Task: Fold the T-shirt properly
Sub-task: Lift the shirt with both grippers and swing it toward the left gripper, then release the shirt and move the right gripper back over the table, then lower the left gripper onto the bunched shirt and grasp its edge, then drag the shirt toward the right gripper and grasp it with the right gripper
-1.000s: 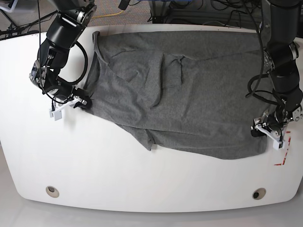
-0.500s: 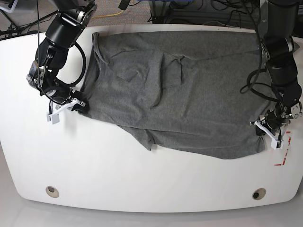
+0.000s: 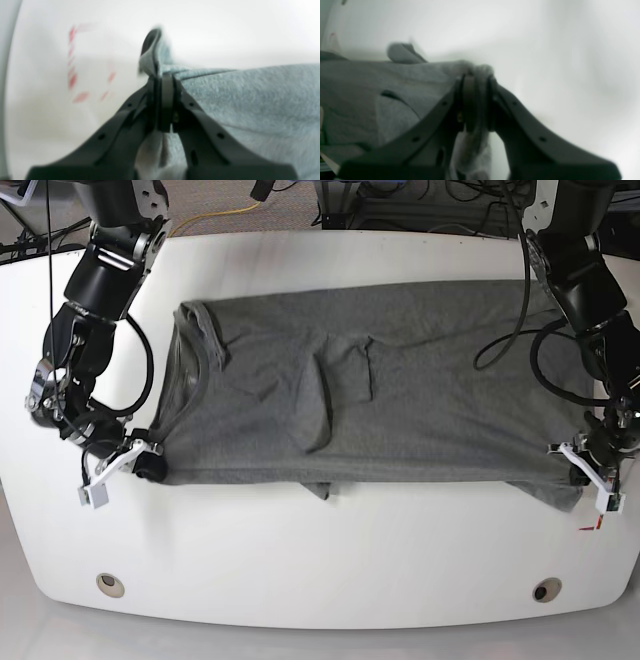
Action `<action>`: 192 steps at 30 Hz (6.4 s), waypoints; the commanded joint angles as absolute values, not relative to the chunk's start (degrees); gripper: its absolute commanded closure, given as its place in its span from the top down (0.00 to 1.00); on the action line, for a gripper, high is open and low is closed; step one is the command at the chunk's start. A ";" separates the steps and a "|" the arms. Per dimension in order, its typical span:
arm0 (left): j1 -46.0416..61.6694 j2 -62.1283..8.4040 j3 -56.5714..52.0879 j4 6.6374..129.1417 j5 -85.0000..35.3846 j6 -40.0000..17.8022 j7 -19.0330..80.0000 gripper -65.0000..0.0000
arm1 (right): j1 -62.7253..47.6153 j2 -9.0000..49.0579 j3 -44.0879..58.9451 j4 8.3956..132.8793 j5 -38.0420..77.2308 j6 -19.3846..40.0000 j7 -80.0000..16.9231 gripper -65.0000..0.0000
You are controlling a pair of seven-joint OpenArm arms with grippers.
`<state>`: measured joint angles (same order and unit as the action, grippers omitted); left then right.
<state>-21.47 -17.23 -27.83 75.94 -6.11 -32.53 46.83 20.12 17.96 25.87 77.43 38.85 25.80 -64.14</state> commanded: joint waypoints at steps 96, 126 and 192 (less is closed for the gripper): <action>6.64 -29.32 -48.48 111.52 -13.32 -40.00 75.65 0.62 | 30.55 5.76 11.03 71.52 29.14 30.02 -57.36 0.49; -22.29 -16.48 -25.98 57.27 1.19 -22.90 34.77 0.63 | 25.80 6.11 11.38 76.44 29.14 30.02 -57.45 0.48; 2.07 -6.46 4.26 108.70 0.75 -23.52 44.44 0.57 | 12.18 18.95 17.27 71.52 59.03 30.02 -65.10 0.49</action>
<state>2.35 -6.07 5.50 106.52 0.54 -22.52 44.03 11.81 18.52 17.04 68.47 57.30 29.65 -65.52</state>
